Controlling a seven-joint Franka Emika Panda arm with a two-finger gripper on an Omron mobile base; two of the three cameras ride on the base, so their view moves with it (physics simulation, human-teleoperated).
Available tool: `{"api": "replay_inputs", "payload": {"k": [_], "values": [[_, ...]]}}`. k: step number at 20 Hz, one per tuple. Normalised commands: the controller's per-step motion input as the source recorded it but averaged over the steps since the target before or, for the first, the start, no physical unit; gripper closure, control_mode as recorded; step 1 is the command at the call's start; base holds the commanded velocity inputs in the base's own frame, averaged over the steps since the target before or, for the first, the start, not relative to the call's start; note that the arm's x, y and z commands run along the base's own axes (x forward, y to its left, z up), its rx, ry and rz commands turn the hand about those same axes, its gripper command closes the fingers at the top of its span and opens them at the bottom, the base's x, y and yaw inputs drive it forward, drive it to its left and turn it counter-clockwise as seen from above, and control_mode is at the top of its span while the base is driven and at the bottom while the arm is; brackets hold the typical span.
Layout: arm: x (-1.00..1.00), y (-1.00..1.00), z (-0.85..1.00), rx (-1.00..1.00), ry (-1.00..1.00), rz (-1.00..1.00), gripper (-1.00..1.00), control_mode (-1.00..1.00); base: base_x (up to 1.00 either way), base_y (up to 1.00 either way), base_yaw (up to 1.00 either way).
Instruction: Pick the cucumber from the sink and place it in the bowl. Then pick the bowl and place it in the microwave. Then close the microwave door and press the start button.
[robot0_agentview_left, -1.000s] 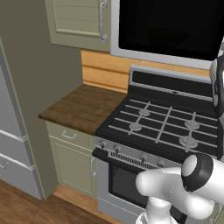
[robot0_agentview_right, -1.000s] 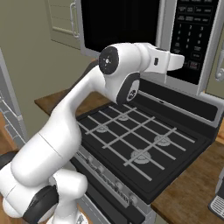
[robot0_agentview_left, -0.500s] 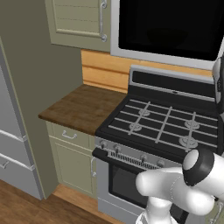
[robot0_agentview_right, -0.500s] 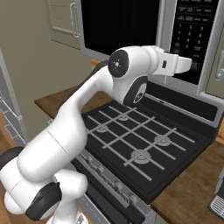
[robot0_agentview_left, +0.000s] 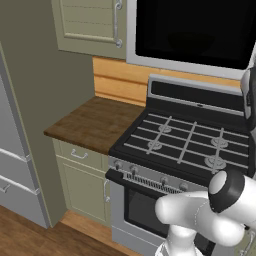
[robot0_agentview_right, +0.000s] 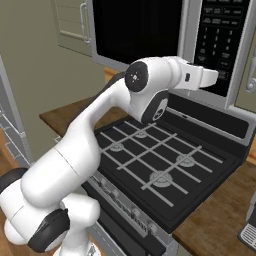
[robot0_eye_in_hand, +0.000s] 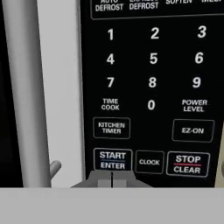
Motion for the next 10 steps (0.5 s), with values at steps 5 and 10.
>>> {"api": "replay_inputs", "payload": {"k": [5,10], "values": [[0.22,-0.03,-0.02,0.00,0.00,0.00,1.00,-1.00,0.00,0.00,0.00],[0.30,-0.03,-0.02,0.00,0.00,0.00,1.00,-1.00,0.00,0.00,0.00]]}}
